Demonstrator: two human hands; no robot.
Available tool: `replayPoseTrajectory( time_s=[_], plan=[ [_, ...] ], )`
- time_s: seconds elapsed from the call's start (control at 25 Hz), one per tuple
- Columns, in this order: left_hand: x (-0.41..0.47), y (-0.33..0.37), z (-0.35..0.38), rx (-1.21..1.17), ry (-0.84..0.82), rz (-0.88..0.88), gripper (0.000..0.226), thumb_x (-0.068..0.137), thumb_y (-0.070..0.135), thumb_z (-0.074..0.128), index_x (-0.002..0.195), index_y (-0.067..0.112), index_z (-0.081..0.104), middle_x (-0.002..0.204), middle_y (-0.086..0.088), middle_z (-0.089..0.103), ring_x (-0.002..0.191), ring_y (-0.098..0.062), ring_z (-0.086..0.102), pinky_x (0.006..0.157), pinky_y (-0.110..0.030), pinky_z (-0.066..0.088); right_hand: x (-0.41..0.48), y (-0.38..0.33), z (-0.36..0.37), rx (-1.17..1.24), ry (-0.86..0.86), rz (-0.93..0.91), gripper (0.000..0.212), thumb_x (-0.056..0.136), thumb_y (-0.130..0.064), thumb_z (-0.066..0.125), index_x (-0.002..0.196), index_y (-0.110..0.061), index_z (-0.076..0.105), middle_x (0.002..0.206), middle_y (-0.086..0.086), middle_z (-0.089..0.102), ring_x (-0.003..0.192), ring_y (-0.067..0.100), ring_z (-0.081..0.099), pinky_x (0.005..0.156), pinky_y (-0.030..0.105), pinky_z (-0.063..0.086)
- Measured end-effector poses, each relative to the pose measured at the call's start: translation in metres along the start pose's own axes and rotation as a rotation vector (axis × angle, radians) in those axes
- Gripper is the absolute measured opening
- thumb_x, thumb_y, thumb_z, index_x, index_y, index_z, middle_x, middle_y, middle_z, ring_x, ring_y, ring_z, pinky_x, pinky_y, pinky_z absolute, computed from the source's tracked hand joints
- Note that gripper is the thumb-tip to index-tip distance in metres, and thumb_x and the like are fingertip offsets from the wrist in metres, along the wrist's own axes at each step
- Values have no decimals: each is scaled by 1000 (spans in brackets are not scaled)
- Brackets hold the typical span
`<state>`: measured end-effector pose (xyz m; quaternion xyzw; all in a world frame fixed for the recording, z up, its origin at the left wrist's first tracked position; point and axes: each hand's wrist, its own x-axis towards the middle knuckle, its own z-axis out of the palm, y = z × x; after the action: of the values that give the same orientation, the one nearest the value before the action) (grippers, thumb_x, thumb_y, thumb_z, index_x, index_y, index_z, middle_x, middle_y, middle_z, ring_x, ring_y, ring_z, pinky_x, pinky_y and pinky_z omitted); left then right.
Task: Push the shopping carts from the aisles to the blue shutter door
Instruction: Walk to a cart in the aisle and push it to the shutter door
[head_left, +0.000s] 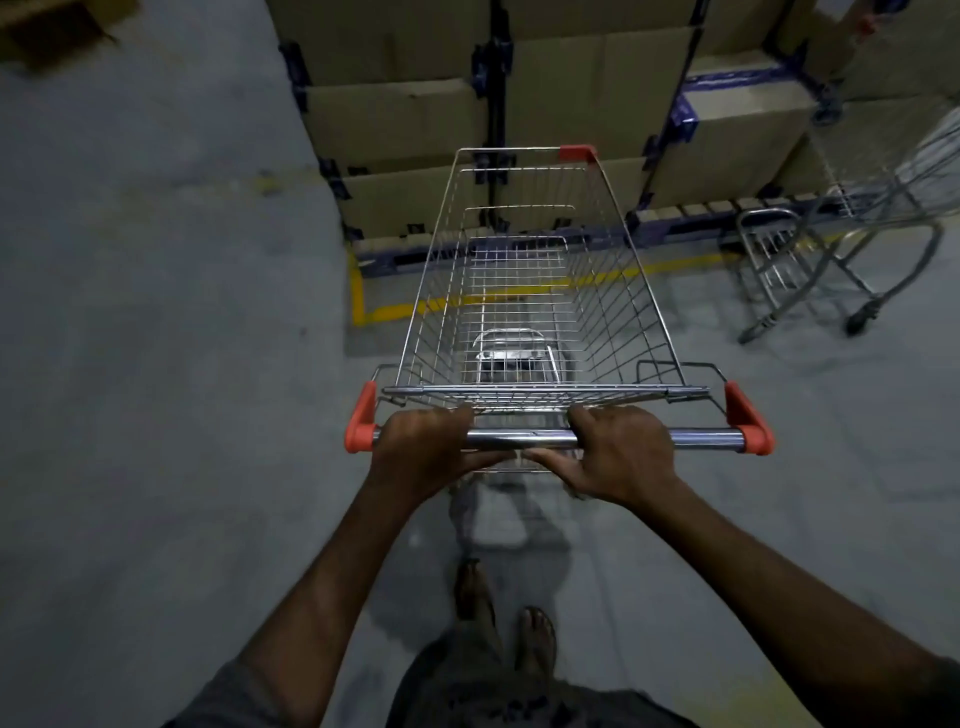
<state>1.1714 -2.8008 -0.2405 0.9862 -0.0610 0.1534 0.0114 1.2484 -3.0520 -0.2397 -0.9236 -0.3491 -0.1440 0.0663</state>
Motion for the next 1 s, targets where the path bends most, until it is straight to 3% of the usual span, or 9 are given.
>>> replayPoseTrajectory(
  time_s=[0.12,0.24,0.36,0.48,0.68,0.8,0.88,0.96,1.0],
  plan=[
    [-28,-17,-28,-48,-101,-50,72,78,93,38,74,26,63,59,1,67,53,-23,66,51,-26,36,11,-30,-10,2,-188,-28,75,82,-95,26,76,-24,48,53,-4,53,48,23,54,51,29,41],
    [-52,-43,-53,-136,-296,-185,66,75,97,40,73,33,59,80,6,72,75,-18,68,59,-29,39,29,-67,-15,81,-311,-107,80,79,-98,21,65,-23,46,53,-7,47,50,15,46,53,30,37],
    [-76,-76,-67,-252,-511,-318,71,68,101,44,63,32,58,69,12,66,68,-7,60,64,-29,46,44,-106,-11,146,-350,-131,84,75,-101,20,67,-24,50,60,-7,54,57,16,51,57,31,38],
    [-104,-112,-75,-328,-589,-390,77,63,102,48,61,26,59,62,10,62,63,-8,59,62,-29,45,59,-147,-2,190,-385,-167,93,70,-105,17,83,-26,63,81,-6,63,74,19,59,68,35,51],
    [-153,-166,-89,-327,-589,-451,70,69,97,50,63,27,58,67,10,62,64,-9,58,56,-27,35,90,-219,11,172,-437,-270,92,71,-105,18,80,-26,64,82,-6,64,77,18,60,73,38,54],
    [-186,-202,-95,-292,-512,-524,77,66,103,42,72,29,64,72,11,65,69,-8,60,66,-28,47,113,-263,20,131,-394,-366,95,76,-101,17,103,-28,71,117,-4,66,109,19,58,93,40,48],
    [-205,-223,-97,-253,-443,-567,74,68,102,41,78,31,60,79,14,65,74,-9,60,67,-28,46,128,-291,24,104,-372,-396,96,77,-101,16,111,-28,70,132,-1,59,122,20,50,100,42,43],
    [-222,-243,-96,-185,-337,-580,69,72,98,42,88,32,56,100,14,63,91,-12,59,69,-30,43,147,-319,32,85,-344,-420,97,77,-101,18,115,-29,69,138,1,54,127,21,46,103,43,41],
    [-229,-257,-94,-158,-287,-581,66,74,95,44,94,34,56,118,11,60,107,-14,56,80,-33,45,159,-333,38,81,-344,-437,98,76,-102,19,121,-30,68,146,2,50,133,23,43,107,45,39]
  ],
)
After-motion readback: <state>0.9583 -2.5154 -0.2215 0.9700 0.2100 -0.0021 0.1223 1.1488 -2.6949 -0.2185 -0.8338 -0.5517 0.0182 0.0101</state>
